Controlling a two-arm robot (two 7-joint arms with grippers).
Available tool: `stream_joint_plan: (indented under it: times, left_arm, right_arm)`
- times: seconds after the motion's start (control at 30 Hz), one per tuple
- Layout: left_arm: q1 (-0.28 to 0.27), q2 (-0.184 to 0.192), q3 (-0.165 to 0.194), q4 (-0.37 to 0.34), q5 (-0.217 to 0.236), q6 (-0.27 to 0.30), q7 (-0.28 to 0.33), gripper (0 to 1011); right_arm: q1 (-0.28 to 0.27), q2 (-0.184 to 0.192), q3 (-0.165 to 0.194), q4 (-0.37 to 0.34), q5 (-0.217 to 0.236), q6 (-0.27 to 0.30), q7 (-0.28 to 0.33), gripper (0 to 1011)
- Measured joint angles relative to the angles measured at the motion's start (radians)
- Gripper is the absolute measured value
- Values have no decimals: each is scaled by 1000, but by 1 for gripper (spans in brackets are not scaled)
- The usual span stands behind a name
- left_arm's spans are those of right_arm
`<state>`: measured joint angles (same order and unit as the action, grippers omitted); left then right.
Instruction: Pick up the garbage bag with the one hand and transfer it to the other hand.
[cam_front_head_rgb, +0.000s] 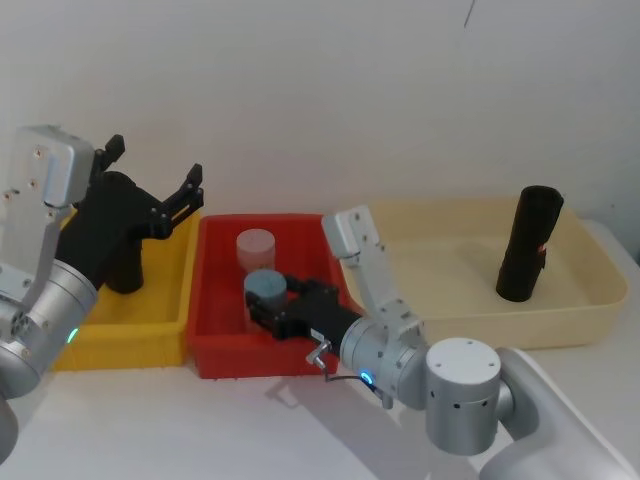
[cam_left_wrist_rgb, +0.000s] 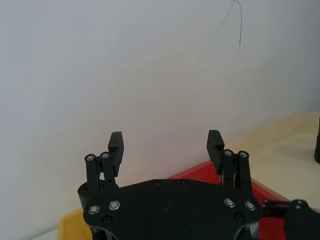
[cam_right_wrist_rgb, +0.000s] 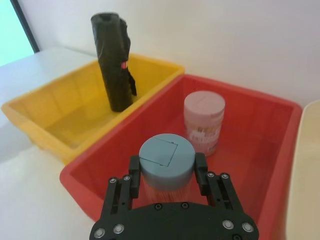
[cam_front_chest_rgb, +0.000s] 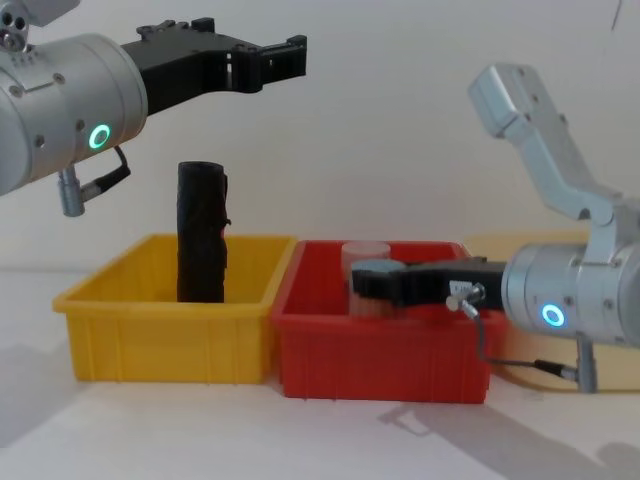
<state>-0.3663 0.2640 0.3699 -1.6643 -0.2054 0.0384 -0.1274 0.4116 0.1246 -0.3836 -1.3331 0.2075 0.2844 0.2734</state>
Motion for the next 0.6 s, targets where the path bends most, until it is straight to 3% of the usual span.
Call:
stream_joint_plan:
  times: [0.27,0.6]
  left_arm:
    - [0,0,0,0,0,0,0,1001]
    - [0,0,0,0,0,0,0,1001]
  right_arm:
    - [2,3,27,-39,20,-12,-7,635]
    - [20,23,99,-109,51,-48,-33,635]
